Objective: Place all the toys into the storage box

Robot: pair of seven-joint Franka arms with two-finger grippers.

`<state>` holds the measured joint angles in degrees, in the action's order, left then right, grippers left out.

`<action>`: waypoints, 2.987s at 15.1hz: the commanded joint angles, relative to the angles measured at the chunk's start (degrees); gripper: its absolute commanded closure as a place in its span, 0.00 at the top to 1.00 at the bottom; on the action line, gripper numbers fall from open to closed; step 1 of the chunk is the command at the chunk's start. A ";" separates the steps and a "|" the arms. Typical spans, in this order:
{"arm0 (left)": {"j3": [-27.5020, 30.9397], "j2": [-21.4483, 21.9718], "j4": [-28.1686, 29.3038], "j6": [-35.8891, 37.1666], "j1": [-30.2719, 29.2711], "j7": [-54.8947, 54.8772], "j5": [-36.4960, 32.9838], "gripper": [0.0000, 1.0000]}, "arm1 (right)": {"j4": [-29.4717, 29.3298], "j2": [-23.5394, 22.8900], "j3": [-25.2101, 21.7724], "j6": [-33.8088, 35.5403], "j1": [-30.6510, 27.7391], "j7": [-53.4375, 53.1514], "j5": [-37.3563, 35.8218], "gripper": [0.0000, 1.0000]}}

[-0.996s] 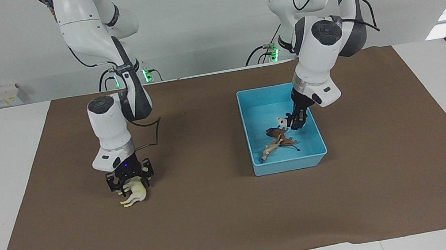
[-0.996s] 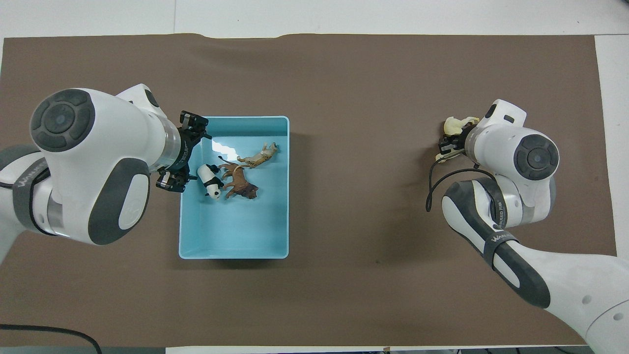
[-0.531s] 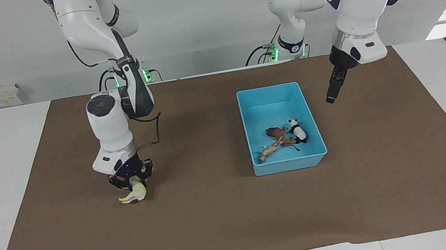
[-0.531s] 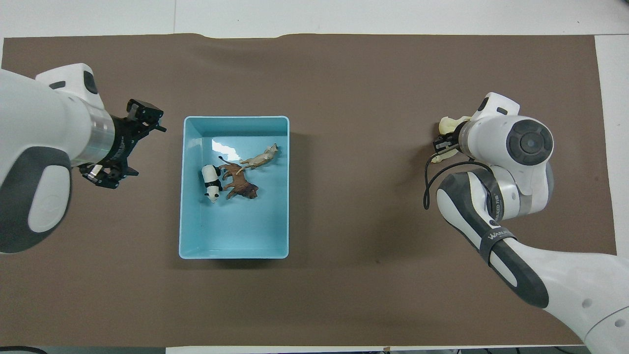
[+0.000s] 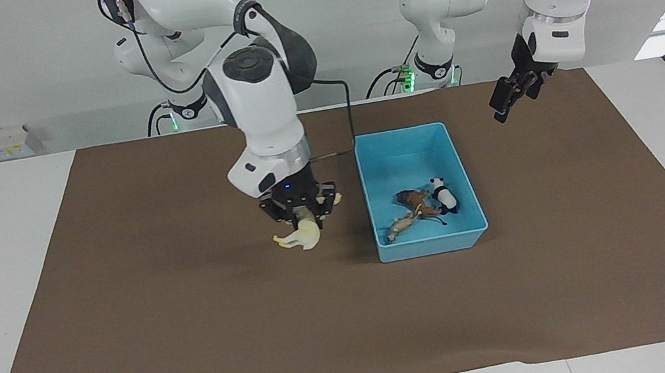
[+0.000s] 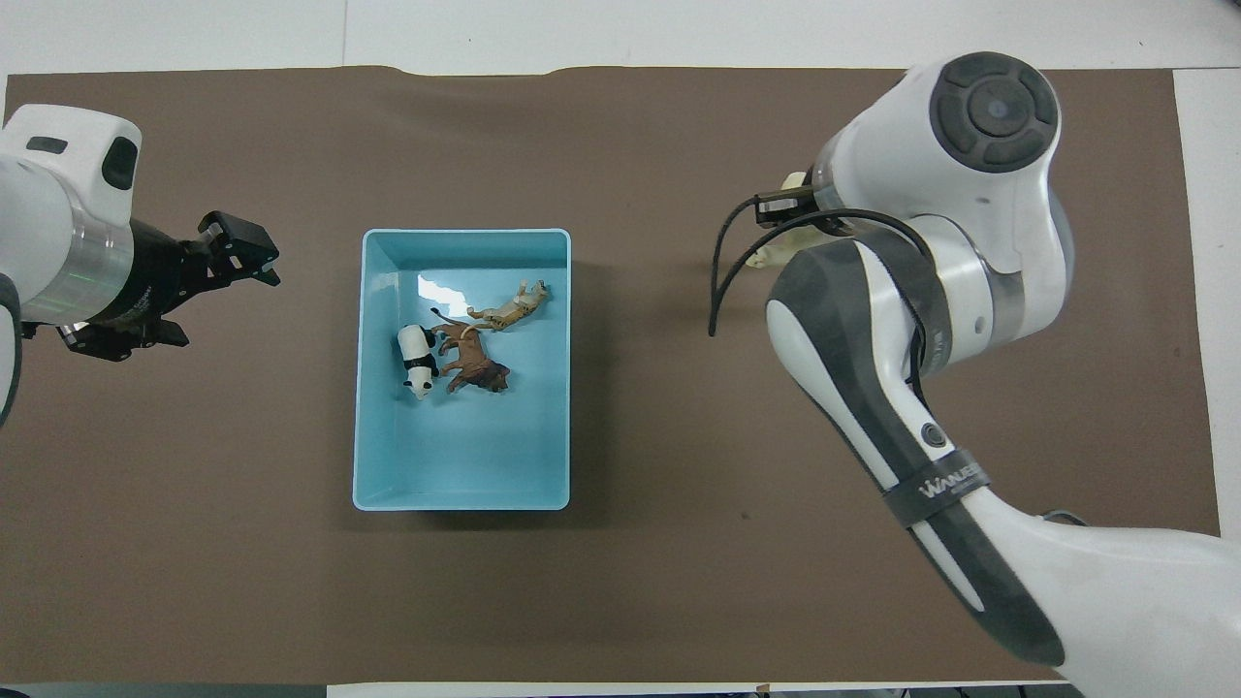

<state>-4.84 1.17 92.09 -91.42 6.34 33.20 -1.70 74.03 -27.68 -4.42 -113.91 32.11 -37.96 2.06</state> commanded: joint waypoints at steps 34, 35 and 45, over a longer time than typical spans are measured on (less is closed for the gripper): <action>-0.44 -0.65 -1.04 3.98 -3.44 -28.18 0.63 1.00 | -4.16 8.86 -0.50 18.96 -28.76 32.07 2.06 1.00; -0.44 -0.82 -1.04 2.40 -3.53 -28.80 1.42 1.00 | -4.07 10.26 -0.51 21.69 -30.34 35.03 2.42 1.00; -0.35 -1.26 -1.83 1.60 -3.44 -33.46 3.01 1.00 | 15.17 28.20 -0.42 29.81 -36.85 40.86 1.81 1.00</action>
<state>-5.81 -0.66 89.56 -88.94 2.49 1.49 0.70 82.63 -3.54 -5.96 -81.24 -2.34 2.57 3.38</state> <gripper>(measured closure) 0.000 0.000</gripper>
